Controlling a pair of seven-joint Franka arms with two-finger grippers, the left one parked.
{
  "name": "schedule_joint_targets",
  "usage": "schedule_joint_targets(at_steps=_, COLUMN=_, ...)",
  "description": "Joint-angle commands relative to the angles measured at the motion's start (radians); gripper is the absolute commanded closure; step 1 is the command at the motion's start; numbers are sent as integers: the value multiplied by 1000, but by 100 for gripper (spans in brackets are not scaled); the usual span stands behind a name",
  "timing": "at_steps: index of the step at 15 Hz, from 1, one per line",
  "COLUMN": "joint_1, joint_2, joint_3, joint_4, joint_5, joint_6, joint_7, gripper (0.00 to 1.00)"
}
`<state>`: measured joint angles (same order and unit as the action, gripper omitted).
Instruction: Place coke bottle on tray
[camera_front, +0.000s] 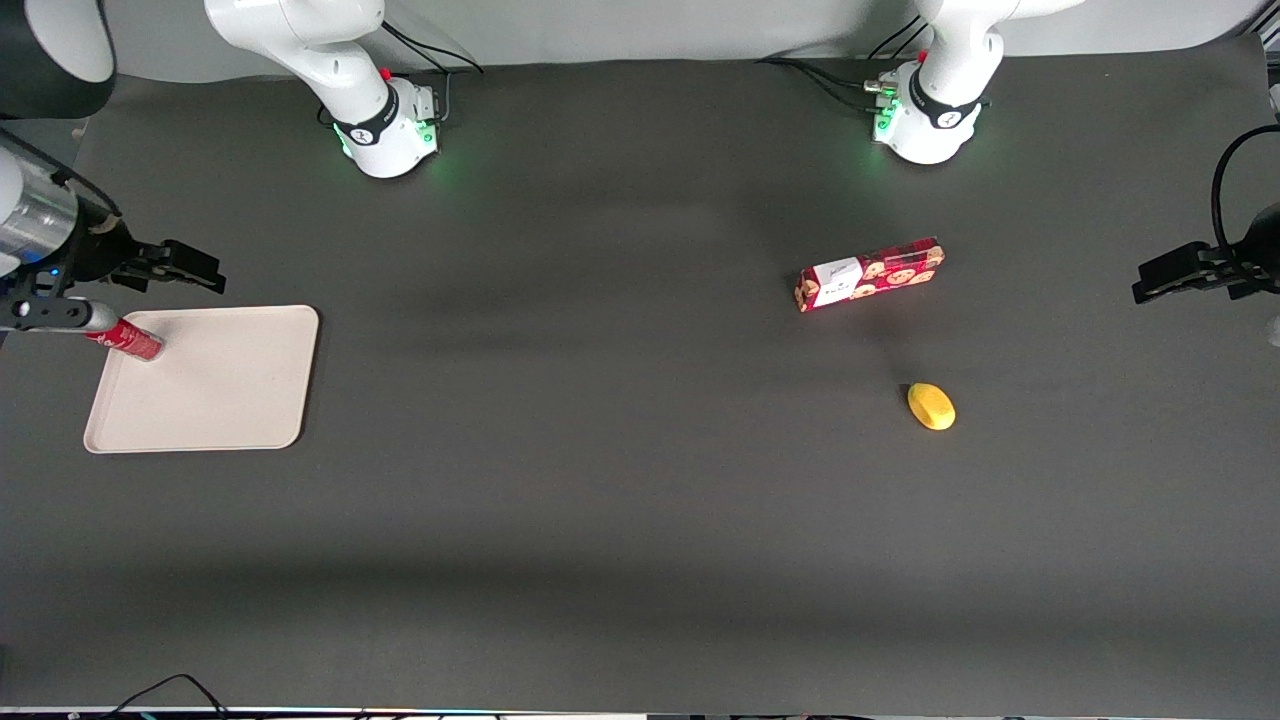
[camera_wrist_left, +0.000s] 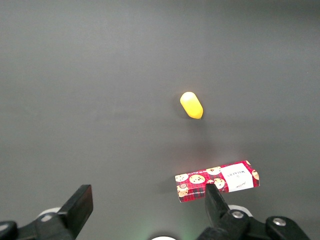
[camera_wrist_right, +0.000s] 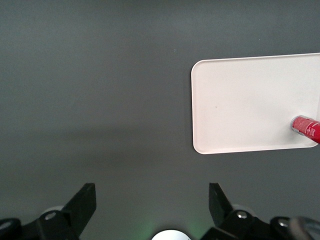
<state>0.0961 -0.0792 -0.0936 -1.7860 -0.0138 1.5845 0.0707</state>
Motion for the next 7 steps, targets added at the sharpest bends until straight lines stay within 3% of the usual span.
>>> schedule_joint_targets(at_steps=1, joint_1=-13, joint_2=-105, joint_3=14, joint_4=-53, joint_5=-20, joint_6=19, joint_7=40, gripper=0)
schedule_joint_targets(at_steps=7, joint_1=-4, joint_2=-87, joint_3=17, joint_4=48, joint_5=-17, joint_6=-73, joint_7=98, gripper=0)
